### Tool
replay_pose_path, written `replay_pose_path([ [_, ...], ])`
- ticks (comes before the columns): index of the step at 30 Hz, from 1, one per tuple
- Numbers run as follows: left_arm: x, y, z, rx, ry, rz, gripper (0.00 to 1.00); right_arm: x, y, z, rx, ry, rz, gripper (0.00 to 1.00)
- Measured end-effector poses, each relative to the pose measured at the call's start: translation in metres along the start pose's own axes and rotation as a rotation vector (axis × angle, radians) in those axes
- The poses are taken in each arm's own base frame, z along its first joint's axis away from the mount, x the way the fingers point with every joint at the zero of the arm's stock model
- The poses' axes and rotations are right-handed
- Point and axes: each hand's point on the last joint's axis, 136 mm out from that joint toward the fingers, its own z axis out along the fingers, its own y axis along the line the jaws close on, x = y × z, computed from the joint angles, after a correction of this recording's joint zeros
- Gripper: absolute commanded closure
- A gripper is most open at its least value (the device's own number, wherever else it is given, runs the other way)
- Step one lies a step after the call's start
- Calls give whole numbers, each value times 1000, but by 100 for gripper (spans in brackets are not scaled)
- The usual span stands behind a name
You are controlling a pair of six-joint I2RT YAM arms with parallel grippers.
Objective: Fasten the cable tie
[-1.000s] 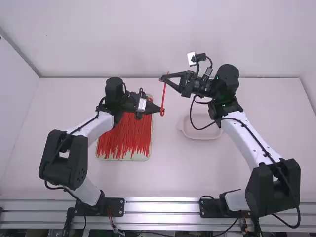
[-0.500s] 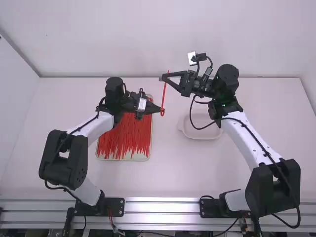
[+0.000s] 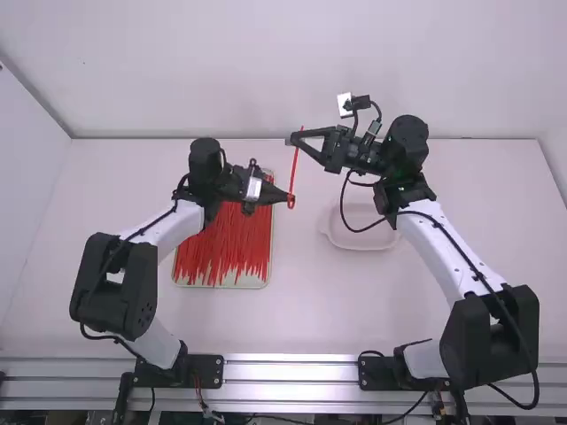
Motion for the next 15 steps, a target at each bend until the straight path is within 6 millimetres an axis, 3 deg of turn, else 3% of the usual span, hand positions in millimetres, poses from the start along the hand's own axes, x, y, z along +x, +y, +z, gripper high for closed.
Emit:
replay_pose_path([
  [1, 0, 0, 0, 2, -2, 0, 98, 0, 0, 0, 0, 0, 0, 100],
  [5, 0, -2, 0, 8, -6, -9, 98, -1, -1, 0, 5, -6, -8, 65],
  [6, 0, -3, 0, 11, -8, -13, 97, -2, -1, 0, 6, -8, -10, 45],
  [8, 1, -4, 0, 11, -7, -16, 98, -2, -1, 0, 6, -9, -17, 24],
  [9, 0, -3, 0, 10, -7, -16, 98, -2, 0, 0, 4, -7, -23, 2],
  [15, -4, 7, 0, -25, 8, -16, 97, 10, -9, -9, 13, 52, 10, 2],
])
